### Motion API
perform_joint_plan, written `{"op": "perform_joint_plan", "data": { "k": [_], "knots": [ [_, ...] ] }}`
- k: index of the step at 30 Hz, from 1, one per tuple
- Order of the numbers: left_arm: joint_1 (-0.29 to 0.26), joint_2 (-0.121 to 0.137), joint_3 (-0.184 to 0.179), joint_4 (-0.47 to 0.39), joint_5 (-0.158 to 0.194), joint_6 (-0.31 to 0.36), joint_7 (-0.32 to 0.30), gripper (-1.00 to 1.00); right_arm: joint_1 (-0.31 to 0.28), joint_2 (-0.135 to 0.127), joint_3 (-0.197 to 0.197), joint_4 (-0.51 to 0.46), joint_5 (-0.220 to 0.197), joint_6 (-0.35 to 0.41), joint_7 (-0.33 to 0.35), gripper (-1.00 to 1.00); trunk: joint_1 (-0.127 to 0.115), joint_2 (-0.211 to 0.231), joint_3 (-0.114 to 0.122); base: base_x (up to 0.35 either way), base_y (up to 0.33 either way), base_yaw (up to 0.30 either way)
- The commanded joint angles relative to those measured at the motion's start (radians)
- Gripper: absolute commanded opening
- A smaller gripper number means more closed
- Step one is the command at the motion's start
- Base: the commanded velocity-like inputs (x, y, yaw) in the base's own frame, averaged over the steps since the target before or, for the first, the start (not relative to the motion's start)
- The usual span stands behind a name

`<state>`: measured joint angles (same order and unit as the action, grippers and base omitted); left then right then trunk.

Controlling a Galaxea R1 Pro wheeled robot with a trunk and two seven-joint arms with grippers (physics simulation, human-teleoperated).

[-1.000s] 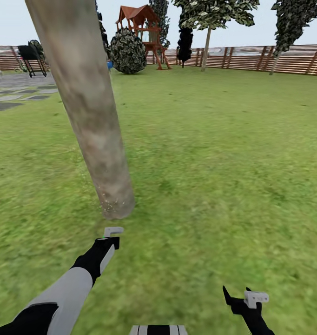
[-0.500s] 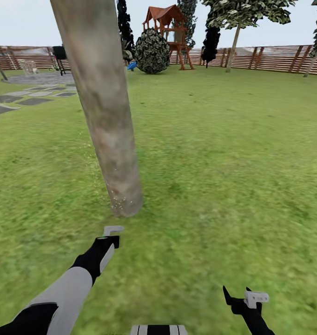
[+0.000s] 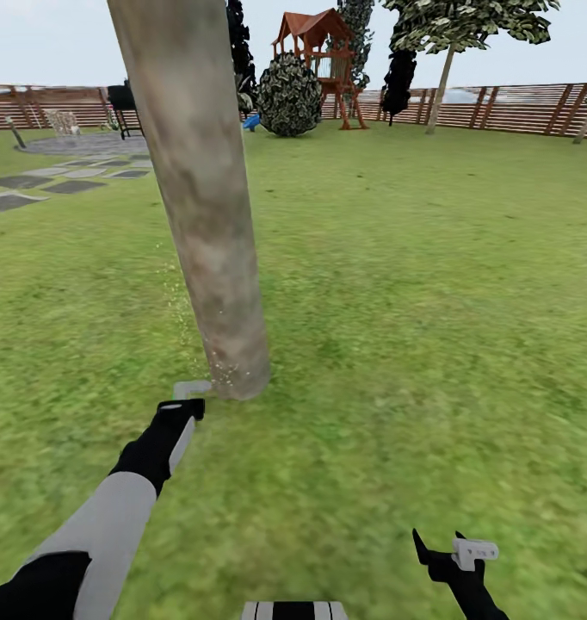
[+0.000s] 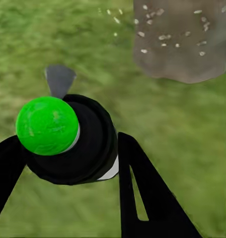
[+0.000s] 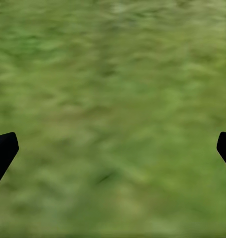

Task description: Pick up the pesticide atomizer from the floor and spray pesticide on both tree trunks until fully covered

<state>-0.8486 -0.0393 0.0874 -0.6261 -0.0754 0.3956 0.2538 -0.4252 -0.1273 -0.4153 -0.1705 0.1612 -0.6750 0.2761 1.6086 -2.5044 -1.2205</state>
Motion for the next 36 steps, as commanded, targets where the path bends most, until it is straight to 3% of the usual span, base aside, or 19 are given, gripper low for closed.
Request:
{"op": "perform_joint_plan", "data": {
  "k": [1, 3, 5, 8, 9, 10, 12, 16, 19, 21, 23, 24, 27, 29, 32, 33, 34, 36],
  "knots": [
    [0.0, 0.005, 0.0, -0.002, 0.009, -0.001, -0.001, -1.0, 0.0, 0.0, 0.0, 0.0, 0.0, 0.0, 0.0, 1.0, 0.0, 0.0, 0.0, 0.0, 0.0, 0.0],
    [0.0, 0.008, -0.003, -0.004, 0.01, 0.0, -0.002, -1.0, 0.0, 0.0, 0.0, 0.0, 0.0, 0.0, 0.0, 1.0, 0.0, 0.0, 0.0, 0.0, 0.0, 0.0],
    [-0.001, -0.01, -0.007, -0.008, 0.011, 0.0, -0.002, -1.0, 0.0, 0.0, 0.0, 0.0, 0.0, 0.0, 0.0, 1.0, 0.0, 0.0, 0.0, 0.0, 0.0, 0.0],
    [-0.007, -0.075, -0.009, -0.045, 0.006, 0.006, -0.002, -1.0, 0.0, 0.0, 0.0, 0.0, 0.0, 0.0, 0.0, 1.0, 0.0, 0.0, 0.0, 0.0, 0.0, 0.0],
    [-0.008, -0.101, -0.016, -0.069, 0.005, 0.048, -0.004, -1.0, 0.0, 0.0, 0.0, 0.0, 0.0, 0.0, 0.0, 1.0, 0.0, 0.0, 0.0, 0.0, 0.0, 0.0],
    [-0.009, -0.111, -0.038, -0.104, 0.007, 0.093, -0.009, -1.0, 0.0, 0.0, 0.0, 0.0, 0.0, 0.0, 0.0, 1.0, 0.0, 0.0, 0.0, 0.0, 0.0, 0.0],
    [-0.008, -0.113, -0.073, -0.168, 0.01, 0.129, -0.01, -1.0, 0.0, 0.0, 0.0, 0.0, 0.0, 0.0, 0.0, 1.0, 0.0, 0.0, 0.0, 0.0, 0.0, 0.0],
    [-0.006, -0.097, -0.076, -0.247, 0.011, 0.165, -0.011, -1.0, 0.0, 0.0, 0.0, 0.0, 0.0, 0.0, 0.0, 1.0, 0.0, 0.0, 0.0, 0.0, 0.0, 0.0],
    [-0.007, -0.052, -0.061, -0.264, 0.011, 0.169, -0.012, -1.0, 0.0, 0.0, 0.0, 0.0, 0.0, 0.0, 0.0, 1.0, 0.0, 0.0, 0.0, 0.0, 0.0, 0.0],
    [-0.007, -0.041, -0.061, -0.267, 0.012, 0.169, -0.013, -1.0, 0.0, 0.0, 0.0, 0.0, 0.0, 0.0, 0.0, 1.0, 0.0, 0.0, 0.0, 0.0, 0.0, 0.0],
    [-0.008, -0.071, -0.068, -0.269, 0.013, 0.168, -0.015, -1.0, 0.0, 0.0, 0.0, 0.0, 0.0, 0.0, 0.0, 1.0, 0.0, 0.0, 0.0, 0.0, 0.0, 0.0],
    [-0.023, -0.125, -0.137, -0.272, 0.014, 0.169, -0.021, -1.0, 0.0, 0.0, 0.0, 0.0, 0.0, 0.0, 0.0, 1.0, 0.0, 0.0, 0.0, 0.0, 0.0, 0.0],
    [-0.032, -0.129, -0.163, -0.301, 0.048, 0.178, -0.034, -1.0, 0.0, 0.0, 0.001, 0.0, 0.0, 0.0, 0.0, 1.0, 0.0, 0.0, 0.0, 0.0, 0.0, 0.0],
    [-0.033, -0.12, -0.167, -0.341, 0.087, 0.251, -0.037, -1.0, 0.0, 0.0, 0.0, 0.0, 0.0, 0.0, 0.0, 1.0, 0.0, 0.0, 0.0, 0.0, 0.0, 0.0],
    [-0.035, -0.105, -0.16, -0.359, 0.088, 0.269, -0.037, -1.0, 0.0, 0.0, 0.0, 0.0, 0.0, 0.001, 0.0, 1.0, 0.0, 0.0, 0.0, 0.0, 0.0, 0.0],
    [-0.036, -0.079, -0.152, -0.369, 0.089, 0.272, -0.038, -1.0, 0.0, 0.0, 0.0, 0.0, 0.0, 0.001, 0.0, 1.0, 0.0, 0.0, 0.0, 0.0, 0.0, 0.0],
    [-0.036, -0.035, -0.138, -0.382, 0.09, 0.283, -0.039, -1.0, 0.0, 0.0, 0.0, 0.0, 0.0, 0.002, 0.0, 1.0, 0.0, 0.0, 0.0, 0.0, 0.0, 0.0],
    [-0.04, -0.004, -0.114, -0.386, 0.091, 0.288, -0.039, -1.0, 0.0, 0.0, 0.0, 0.0, 0.0, 0.002, 0.0, 1.0, 0.0, 0.0, 0.0, 0.0, 0.0, 0.0]
  ]
}}
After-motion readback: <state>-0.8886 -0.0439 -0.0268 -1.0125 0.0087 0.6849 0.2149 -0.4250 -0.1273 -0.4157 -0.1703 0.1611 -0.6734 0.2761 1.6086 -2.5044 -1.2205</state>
